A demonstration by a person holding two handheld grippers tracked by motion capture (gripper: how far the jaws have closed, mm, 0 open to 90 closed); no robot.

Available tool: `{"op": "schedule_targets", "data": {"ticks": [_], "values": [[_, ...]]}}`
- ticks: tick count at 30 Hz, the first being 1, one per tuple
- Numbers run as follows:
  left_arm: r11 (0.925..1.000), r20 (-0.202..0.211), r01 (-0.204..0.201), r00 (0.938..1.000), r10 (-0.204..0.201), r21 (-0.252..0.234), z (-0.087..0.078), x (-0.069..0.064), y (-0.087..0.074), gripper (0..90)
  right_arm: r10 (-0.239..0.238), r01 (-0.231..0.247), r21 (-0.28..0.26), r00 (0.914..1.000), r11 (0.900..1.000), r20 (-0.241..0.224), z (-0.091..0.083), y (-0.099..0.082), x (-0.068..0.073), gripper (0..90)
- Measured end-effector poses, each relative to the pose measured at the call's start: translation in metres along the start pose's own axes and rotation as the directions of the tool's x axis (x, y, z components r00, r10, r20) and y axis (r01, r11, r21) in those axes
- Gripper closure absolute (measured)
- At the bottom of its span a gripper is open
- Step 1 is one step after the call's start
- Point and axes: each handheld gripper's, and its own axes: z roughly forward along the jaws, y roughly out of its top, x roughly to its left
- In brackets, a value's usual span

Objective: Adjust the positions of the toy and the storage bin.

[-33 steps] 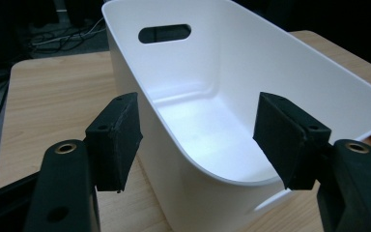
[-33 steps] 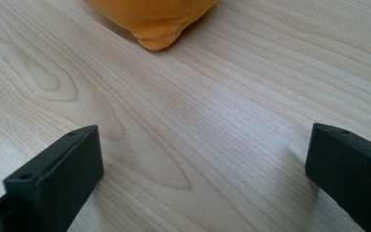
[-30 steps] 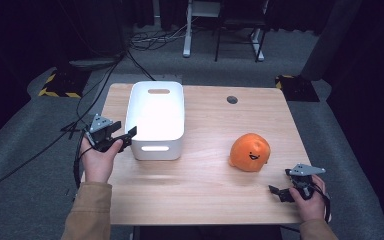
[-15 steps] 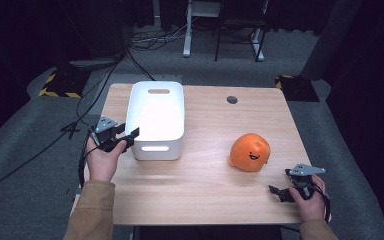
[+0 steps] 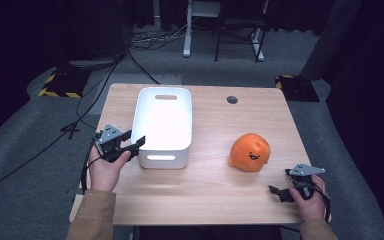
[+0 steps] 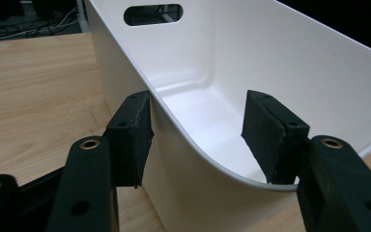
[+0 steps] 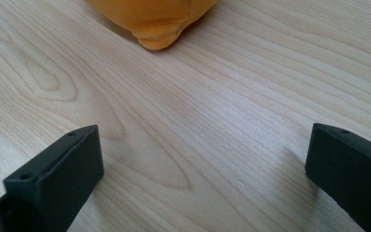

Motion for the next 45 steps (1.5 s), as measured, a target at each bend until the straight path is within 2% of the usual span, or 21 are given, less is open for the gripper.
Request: {"op": "schedule_targets", "data": {"ticks": [4, 5, 9, 12, 16, 26, 32, 37, 42, 45], "values": [[1.0, 0.017, 0.005, 0.9998, -0.005, 0.0, -0.002, -0.009, -0.004, 41.1, 0.0, 0.0, 0.0, 1.0, 1.0, 0.0, 0.0, 0.0, 0.0, 0.1], [1.0, 0.021, 0.003, 0.9998, -0.003, -0.003, -0.003, -0.016, -0.006, 40.2, 0.001, -0.001, 0.0, 1.0, 1.0, 0.0, 0.0, 0.0, 0.0, 0.1], [0.9999, 0.026, -0.011, 0.9996, 0.011, -0.001, -0.006, -0.026, -0.009, 36.9, 0.001, -0.001, -0.001, 1.0, 1.0, 0.001, 0.0, 0.0, 0.0, 0.1], [0.9998, 0.04, -0.019, 0.999, 0.019, -0.004, -0.009, -0.039, -0.014, 34.7, 0.0, 0.0, -0.001, 1.0, 1.0, 0.001, 0.0, 0.0, 0.0, 0.1], [0.9994, 0.047, -0.033, 0.9983, 0.033, 0.001, -0.013, -0.046, -0.017, 33.3, 0.001, -0.001, -0.001, 1.0, 1.0, 0.001, 0.0, 0.0, 0.0, 0.1], [0.999, 0.079, -0.044, 0.9959, 0.044, -0.004, -0.024, -0.076, -0.029, 30.9, 0.0, 0.0, -0.001, 1.0, 1.0, 0.0, 0.0, 0.0, 0.0, 0.1], [0.9976, 0.105, -0.069, 0.9921, 0.068, 0.003, -0.029, -0.088, -0.033, 29.0, -0.001, 0.001, -0.002, 1.0, 1.0, 0.003, 0.0, 0.0, 0.0, 0.2], [0.9955, 0.135, -0.094, 0.9865, 0.092, 0.01, -0.034, -0.104, -0.038, 27.8, 0.0, 0.0, -0.002, 1.0, 1.0, 0.003, 0.0, 0.0, 0.0, 0.2], [0.9947, 0.155, -0.101, 0.9831, 0.098, 0.017, -0.037, -0.114, -0.041, 26.9, -0.001, 0.001, -0.002, 1.0, 1.0, 0.003, 0.0, 0.0, 0.0, 0.2], [0.994, 0.163, -0.109, 0.981, 0.105, 0.016, -0.04, -0.125, -0.045, 26.5, 0.0, 0.0, -0.002, 1.0, 1.0, 0.003, 0.0, 0.0, 0.0, 0.3]]}}
